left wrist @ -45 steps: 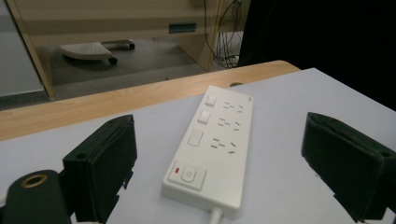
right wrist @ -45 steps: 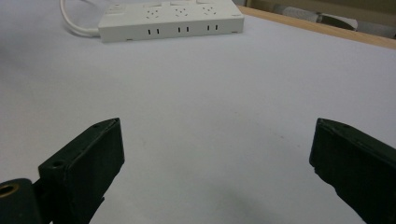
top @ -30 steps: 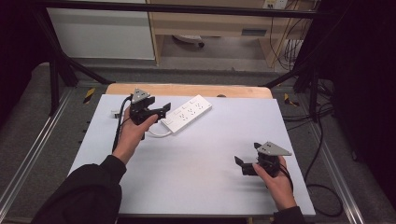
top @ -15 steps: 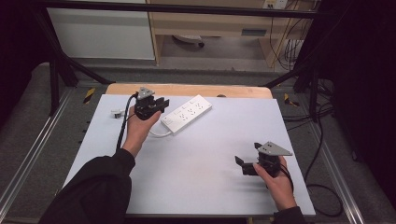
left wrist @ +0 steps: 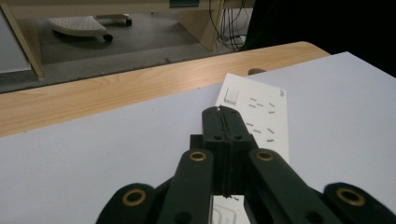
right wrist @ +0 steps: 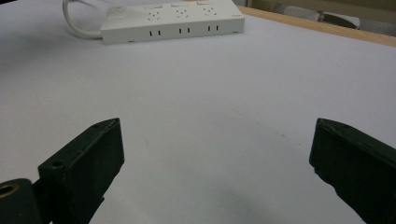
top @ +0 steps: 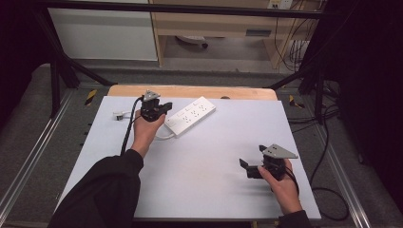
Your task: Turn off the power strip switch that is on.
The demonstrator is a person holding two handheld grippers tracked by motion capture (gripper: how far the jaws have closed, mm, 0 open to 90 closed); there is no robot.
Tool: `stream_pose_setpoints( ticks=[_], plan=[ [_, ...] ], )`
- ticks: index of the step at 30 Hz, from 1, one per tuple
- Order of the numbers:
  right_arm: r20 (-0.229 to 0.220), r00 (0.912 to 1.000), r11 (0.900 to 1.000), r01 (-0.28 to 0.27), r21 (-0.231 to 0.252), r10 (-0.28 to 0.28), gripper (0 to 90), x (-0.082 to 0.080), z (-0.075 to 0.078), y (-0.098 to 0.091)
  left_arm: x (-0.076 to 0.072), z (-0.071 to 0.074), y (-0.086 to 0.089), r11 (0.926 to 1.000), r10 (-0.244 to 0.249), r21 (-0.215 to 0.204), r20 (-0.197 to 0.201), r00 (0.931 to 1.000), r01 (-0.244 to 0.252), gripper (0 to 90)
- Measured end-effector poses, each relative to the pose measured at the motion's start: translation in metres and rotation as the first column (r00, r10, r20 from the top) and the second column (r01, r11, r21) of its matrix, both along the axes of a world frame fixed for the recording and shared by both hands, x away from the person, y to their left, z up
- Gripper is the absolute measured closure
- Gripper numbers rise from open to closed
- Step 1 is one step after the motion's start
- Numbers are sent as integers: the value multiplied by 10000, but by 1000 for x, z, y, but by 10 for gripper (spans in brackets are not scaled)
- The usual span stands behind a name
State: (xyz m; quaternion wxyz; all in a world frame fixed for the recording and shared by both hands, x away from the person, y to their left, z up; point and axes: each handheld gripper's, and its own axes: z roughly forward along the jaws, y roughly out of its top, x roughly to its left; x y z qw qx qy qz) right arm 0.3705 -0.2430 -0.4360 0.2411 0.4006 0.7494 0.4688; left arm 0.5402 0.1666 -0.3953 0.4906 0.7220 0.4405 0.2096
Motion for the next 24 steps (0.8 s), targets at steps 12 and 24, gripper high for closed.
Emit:
stream_pose_setpoints(
  ticks=[12,24],
  plan=[
    [-15,10000,10000,12,24,-12,35,2,0,-1,11,-10,-8,9996,-76,280,-516,9986,91,899],
    [-53,10000,10000,-8,19,8,35,3,0,1,21,-22,-17,9952,-172,948,-912,9957,258,899]
  ],
)
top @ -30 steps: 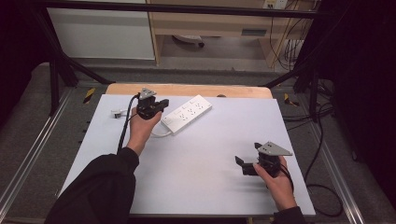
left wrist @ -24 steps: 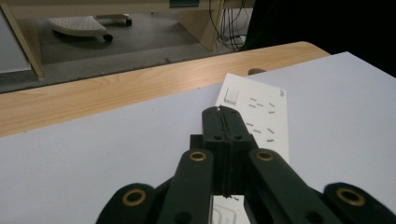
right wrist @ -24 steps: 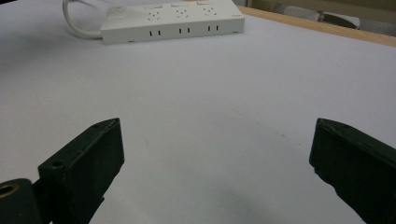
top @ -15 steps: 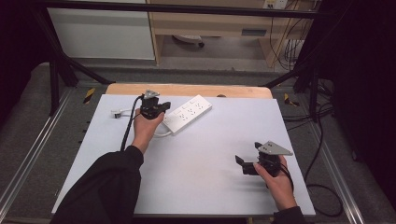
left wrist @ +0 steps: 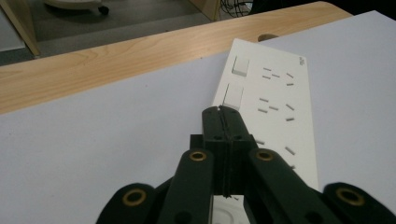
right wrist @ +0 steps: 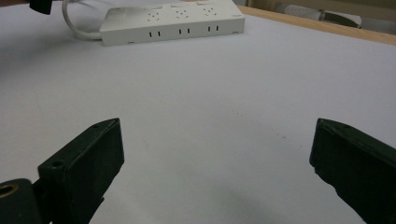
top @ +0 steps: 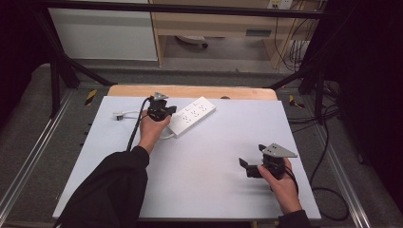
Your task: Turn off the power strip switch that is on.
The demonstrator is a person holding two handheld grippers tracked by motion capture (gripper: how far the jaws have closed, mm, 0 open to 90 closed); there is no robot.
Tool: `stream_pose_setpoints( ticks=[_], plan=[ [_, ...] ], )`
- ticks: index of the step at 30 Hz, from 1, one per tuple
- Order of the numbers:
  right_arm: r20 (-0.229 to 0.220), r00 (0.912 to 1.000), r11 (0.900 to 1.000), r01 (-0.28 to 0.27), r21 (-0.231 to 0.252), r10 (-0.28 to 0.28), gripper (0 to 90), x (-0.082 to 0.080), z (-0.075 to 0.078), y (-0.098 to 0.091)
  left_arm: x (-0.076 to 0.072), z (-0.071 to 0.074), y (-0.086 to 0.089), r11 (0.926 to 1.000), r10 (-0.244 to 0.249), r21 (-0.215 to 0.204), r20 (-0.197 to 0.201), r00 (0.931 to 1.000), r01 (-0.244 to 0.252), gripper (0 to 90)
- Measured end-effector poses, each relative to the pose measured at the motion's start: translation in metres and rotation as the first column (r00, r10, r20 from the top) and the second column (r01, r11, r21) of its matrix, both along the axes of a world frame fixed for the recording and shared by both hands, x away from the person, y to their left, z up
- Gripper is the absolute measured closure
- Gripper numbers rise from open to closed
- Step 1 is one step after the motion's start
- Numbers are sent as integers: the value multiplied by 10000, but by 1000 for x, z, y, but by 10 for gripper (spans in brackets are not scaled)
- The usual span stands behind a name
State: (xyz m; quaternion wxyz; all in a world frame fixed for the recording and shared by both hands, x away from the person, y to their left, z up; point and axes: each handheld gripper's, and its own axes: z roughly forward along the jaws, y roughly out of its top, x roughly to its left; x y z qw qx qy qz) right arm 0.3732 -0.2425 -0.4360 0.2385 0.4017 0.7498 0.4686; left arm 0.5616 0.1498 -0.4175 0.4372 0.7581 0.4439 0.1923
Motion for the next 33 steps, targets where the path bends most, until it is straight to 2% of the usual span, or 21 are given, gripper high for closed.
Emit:
stream_pose_setpoints(
  ticks=[16,19,24,33],
  plan=[
    [15,10000,10000,-36,66,36,35,0,1,0,16,-7,-24,9987,-204,453,-255,9995,215,899],
    [5,10000,10000,-36,75,36,34,0,1,0,19,-8,-27,9976,-287,632,-133,9995,295,899],
    [3,10000,9999,-13,103,13,33,0,1,-1,21,-8,-31,9977,-223,635,-69,9997,227,900],
    [37,10000,9999,-8,149,8,33,0,1,-2,23,-12,-31,9976,-87,688,-242,9997,103,900]
  ],
)
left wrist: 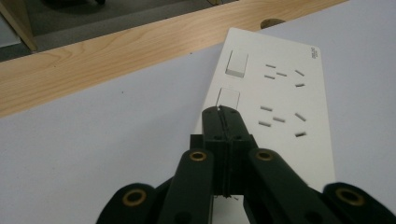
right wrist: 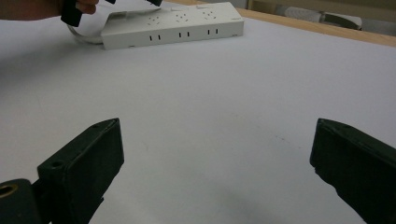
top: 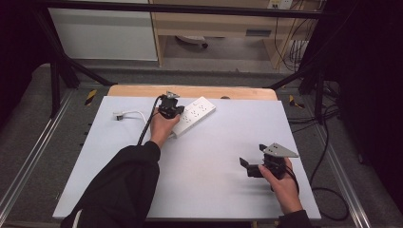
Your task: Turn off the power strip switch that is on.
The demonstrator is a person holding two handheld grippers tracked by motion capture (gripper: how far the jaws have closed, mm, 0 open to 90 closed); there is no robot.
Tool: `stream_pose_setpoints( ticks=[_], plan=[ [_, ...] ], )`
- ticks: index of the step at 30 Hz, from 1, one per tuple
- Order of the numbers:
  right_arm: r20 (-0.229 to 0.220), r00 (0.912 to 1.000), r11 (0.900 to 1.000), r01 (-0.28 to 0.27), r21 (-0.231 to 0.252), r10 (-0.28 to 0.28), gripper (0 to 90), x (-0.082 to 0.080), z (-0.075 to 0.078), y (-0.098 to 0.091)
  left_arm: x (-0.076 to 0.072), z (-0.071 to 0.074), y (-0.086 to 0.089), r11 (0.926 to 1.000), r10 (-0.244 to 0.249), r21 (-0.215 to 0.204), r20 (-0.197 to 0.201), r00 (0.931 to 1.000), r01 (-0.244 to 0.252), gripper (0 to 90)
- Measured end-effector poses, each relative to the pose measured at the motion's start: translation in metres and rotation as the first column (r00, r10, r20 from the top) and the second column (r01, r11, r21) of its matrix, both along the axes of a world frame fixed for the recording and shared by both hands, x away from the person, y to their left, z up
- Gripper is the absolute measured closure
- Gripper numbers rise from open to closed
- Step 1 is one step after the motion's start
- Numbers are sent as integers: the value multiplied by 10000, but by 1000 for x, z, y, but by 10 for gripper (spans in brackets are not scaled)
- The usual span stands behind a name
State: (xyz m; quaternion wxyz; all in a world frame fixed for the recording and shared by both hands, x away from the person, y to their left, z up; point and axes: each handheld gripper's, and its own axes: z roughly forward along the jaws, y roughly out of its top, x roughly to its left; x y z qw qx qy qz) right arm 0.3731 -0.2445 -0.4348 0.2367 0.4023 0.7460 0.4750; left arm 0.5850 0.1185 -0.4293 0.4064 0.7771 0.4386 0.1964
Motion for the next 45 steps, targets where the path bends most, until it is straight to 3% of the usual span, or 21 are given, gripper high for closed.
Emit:
stream_pose_setpoints(
  ticks=[19,45],
  plan=[
    [-63,10000,10000,23,11,-23,31,0,0,1,1,-1,1,10000,8,-25,-89,10000,-8,900],
    [-64,10000,10000,25,26,-25,31,0,0,0,4,-4,-4,9996,-82,270,-218,9997,88,900]
  ],
)
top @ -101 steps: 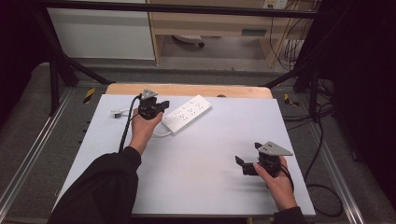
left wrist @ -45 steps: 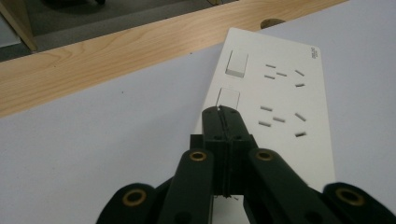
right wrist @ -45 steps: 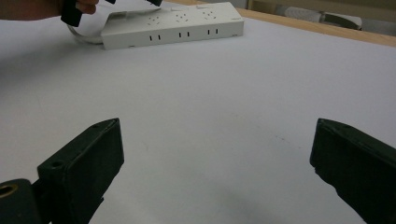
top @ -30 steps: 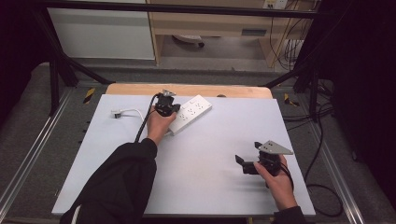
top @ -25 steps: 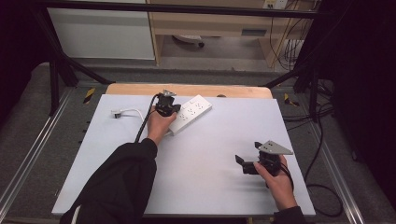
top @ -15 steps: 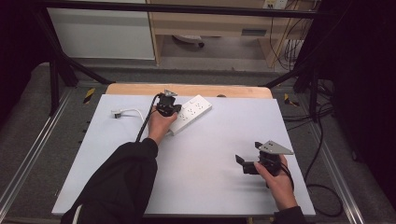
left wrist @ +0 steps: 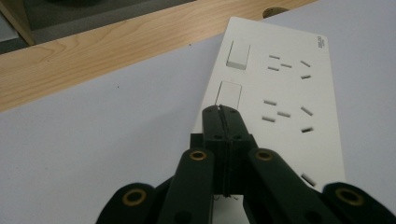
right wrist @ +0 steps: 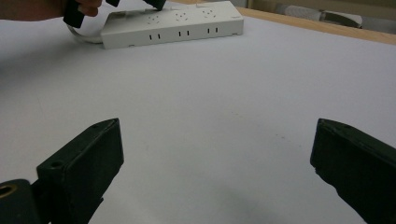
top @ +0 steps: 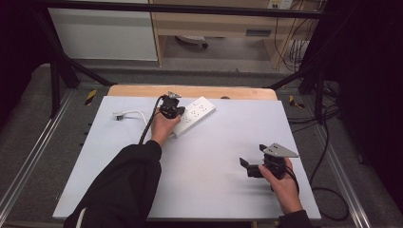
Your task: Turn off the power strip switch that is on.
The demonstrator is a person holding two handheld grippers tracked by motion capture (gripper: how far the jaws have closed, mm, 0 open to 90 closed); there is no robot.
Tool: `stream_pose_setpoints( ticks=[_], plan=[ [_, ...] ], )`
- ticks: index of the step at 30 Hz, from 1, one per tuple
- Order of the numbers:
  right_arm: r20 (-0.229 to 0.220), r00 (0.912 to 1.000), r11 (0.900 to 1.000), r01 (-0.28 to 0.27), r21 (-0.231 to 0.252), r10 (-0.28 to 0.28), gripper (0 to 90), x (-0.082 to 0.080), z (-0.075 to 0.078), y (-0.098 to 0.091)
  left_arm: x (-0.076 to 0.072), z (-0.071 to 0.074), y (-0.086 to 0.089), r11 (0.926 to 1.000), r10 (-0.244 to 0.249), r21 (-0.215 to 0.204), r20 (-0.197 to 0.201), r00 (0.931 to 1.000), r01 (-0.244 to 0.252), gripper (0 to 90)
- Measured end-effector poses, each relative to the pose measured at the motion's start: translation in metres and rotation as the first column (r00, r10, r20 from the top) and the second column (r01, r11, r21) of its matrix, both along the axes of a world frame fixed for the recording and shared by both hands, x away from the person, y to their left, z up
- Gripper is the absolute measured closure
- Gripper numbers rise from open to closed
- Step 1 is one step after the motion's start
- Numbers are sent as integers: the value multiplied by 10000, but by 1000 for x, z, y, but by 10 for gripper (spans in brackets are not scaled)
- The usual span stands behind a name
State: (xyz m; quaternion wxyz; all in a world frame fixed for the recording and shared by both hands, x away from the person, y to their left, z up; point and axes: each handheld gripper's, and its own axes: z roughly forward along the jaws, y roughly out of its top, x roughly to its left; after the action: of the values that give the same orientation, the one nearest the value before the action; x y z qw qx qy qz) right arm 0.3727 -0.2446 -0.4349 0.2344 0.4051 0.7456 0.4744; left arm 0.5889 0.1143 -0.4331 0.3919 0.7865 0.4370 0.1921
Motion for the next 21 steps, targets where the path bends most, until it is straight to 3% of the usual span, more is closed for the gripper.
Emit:
stream_pose_setpoints(
  ticks=[21],
  plan=[
    [47,10000,10000,6,-29,-6,31,1,0,-1,-2,2,-2,9997,-154,-208,293,9995,160,900]
  ],
)
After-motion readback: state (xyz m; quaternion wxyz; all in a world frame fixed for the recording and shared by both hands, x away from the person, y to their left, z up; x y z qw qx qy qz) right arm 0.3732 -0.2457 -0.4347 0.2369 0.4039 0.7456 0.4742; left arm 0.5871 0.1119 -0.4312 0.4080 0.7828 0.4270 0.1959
